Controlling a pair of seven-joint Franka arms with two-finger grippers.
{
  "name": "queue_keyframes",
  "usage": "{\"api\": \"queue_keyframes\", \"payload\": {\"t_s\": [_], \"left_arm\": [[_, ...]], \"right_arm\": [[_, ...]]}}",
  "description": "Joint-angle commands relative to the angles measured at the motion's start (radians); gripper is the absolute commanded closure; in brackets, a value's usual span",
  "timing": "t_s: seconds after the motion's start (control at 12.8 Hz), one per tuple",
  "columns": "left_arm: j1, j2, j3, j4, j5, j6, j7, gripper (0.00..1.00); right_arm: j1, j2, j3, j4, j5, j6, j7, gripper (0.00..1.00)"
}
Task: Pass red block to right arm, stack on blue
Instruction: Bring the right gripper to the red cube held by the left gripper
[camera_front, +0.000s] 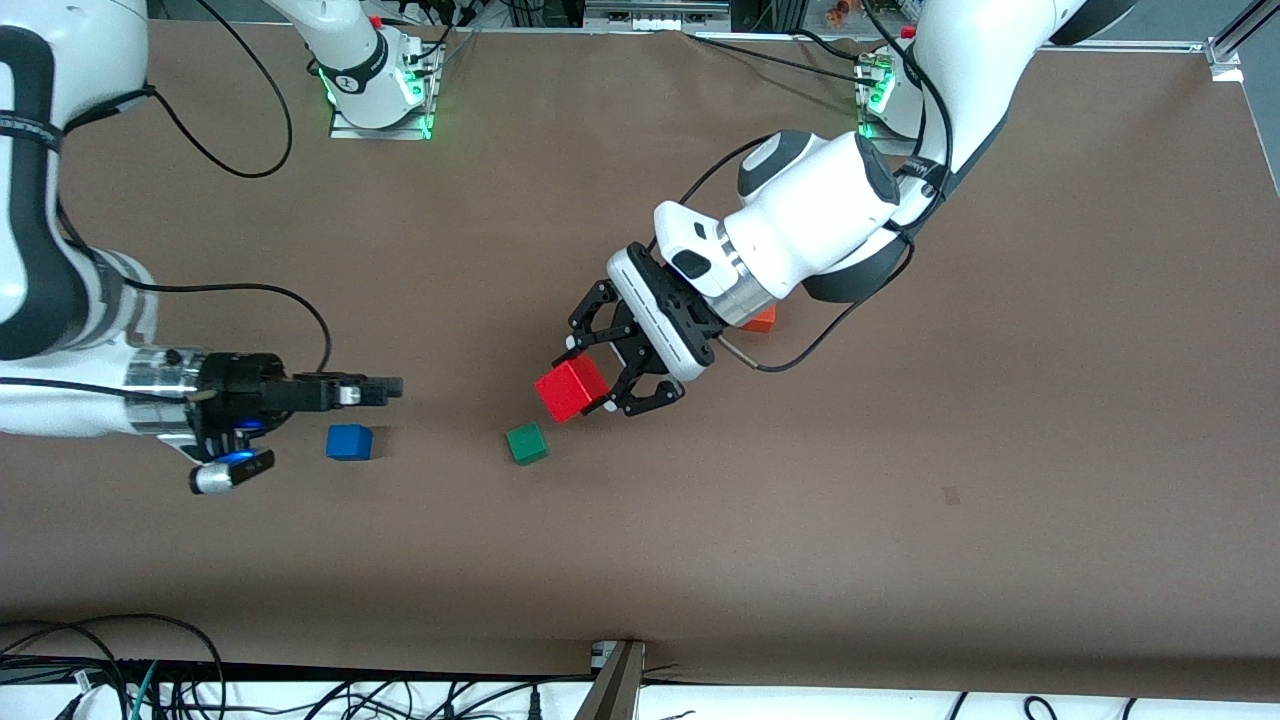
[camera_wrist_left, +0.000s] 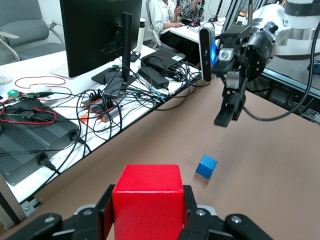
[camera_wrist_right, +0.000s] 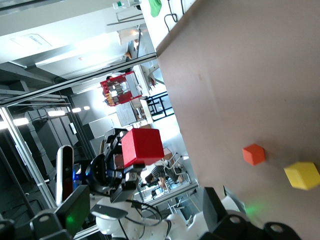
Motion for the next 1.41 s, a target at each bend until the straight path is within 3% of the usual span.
{"api": "queue_keyframes", "payload": {"t_s": [0.0,0.16,0.39,0.7,1.33], "left_arm": [[-0.042,0.056,-0.003,0.099,-0.020,0.003,0.052,1.00],[-0.053,0.064,-0.002,0.118,-0.019,0.003,0.053,1.00],[-0.129,0.074,0.086,0.165,-0.037,0.001,0.052,1.00],[-0.183,0.128,0.121,0.243,-0.041,0.001,0.053,1.00],[-0.188,0.139,0.118,0.253,-0.065,-0.001,0.052,1.00]], "right_arm": [[0.044,0.046,-0.002,0.037,0.043,0.085,-0.047,0.00],[0.077,0.064,-0.002,0.042,0.073,0.151,-0.076,0.00],[0.110,0.070,-0.002,0.052,0.090,0.203,-0.080,0.00],[0.136,0.064,-0.002,0.054,0.121,0.243,-0.071,0.00],[0.142,0.084,-0.003,0.052,0.173,0.256,-0.182,0.00]]}}
